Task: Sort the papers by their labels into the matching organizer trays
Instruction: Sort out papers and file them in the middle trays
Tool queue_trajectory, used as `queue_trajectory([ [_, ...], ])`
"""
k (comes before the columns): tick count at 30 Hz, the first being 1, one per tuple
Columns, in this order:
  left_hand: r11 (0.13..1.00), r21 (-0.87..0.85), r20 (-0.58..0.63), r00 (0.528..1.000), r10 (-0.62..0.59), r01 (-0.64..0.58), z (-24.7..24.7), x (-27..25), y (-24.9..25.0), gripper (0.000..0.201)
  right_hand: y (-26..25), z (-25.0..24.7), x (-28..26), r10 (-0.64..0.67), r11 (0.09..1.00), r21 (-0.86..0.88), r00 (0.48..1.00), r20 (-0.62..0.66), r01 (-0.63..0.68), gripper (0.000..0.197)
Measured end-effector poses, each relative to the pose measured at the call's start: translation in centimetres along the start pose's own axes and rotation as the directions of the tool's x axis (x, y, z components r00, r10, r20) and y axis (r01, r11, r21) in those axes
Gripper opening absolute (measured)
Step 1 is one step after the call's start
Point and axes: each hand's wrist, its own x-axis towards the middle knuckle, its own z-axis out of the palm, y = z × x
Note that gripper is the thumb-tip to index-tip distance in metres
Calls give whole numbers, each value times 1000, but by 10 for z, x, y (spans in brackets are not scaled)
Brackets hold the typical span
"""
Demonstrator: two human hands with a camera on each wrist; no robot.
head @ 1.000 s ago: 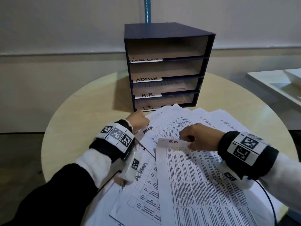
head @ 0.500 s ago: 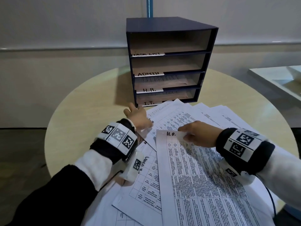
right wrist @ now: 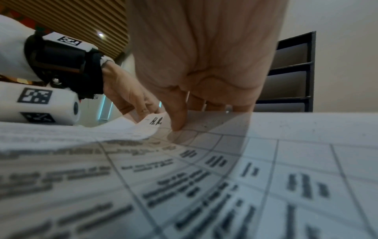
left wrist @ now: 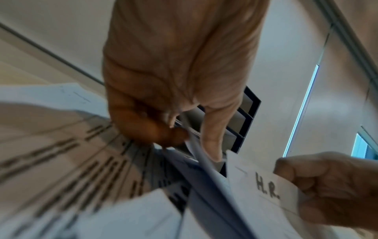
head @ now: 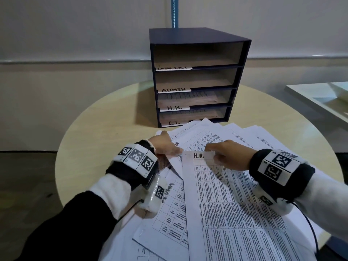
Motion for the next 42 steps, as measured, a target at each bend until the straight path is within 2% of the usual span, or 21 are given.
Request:
queue_trajectory([
  [2,996,-69,30,998,58,-56,3,1,0,52,1,-1,2,-14,1000,4,999,-30,14,28],
  [4,989,-66,17,991,133,-131,1,-1,2,45,1,-5,5,-23,1000,12,999,-42,23,26],
  [6,983,3,28,983,182,-183,-6,-2,2,46,0,-11,9,-28,999,19,998,-63,29,26],
  [9,969,143,123,975,187,-204,-18,-3,-2,29,-3,-23,17,-46,999,6,990,-134,47,25],
  [11,959,171,125,970,208,-228,-21,3,-5,29,-4,-31,26,-48,999,11,983,-177,51,27],
  [13,953,2,5,953,302,-302,-21,9,-5,27,-5,-38,37,-22,1000,14,980,-198,26,37],
  [15,871,-315,-177,925,336,-377,-19,10,-3,27,-8,-46,46,23,999,36,973,-231,-15,40],
  [17,687,-648,-187,943,274,-328,-16,10,0,41,-9,-55,54,76,995,82,954,-289,-54,37],
  [19,560,-795,-113,964,239,-232,-11,13,2,47,-7,-64,64,123,987,135,939,-320,-84,34],
  [21,534,-828,-42,970,238,-168,-7,17,5,48,-1,-72,76,185,975,177,929,-321,-133,30],
  [24,562,-824,57,974,218,-78,0,24,7,28,12,-78,89,262,949,264,894,-363,-171,21],
  [26,543,-839,64,988,140,-23,0,35,8,28,24,-79,91,316,933,300,853,-414,-200,13],
  [28,505,-863,37,996,81,-9,-3,47,6,33,38,-76,86,399,910,303,796,-455,-283,24],
  [30,452,-892,-3,1000,21,-13,-9,58,6,38,54,-71,78,513,854,339,753,-413,-395,45],
  [31,429,-903,-25,1000,11,-27,-12,66,5,39,61,-67,72,563,813,393,754,-339,-430,54],
  [33,437,-899,-61,998,-21,-46,-21,77,7,46,72,-56,61,631,683,553,767,-118,-477,63],
  [35,427,-903,-63,998,-31,-44,-29,94,6,49,82,-45,52,601,526,703,794,91,-478,53],
  [36,423,-905,-71,997,-35,-49,-34,96,7,42,86,-40,48,565,460,761,812,147,-458,43],
  [39,381,-921,-108,992,-60,-77,-47,102,10,30,94,-35,34,474,274,886,854,213,-373,12],
  [42,368,-925,-133,989,-68,-99,-49,100,13,31,97,-37,23,389,147,943,894,222,-298,16],
])
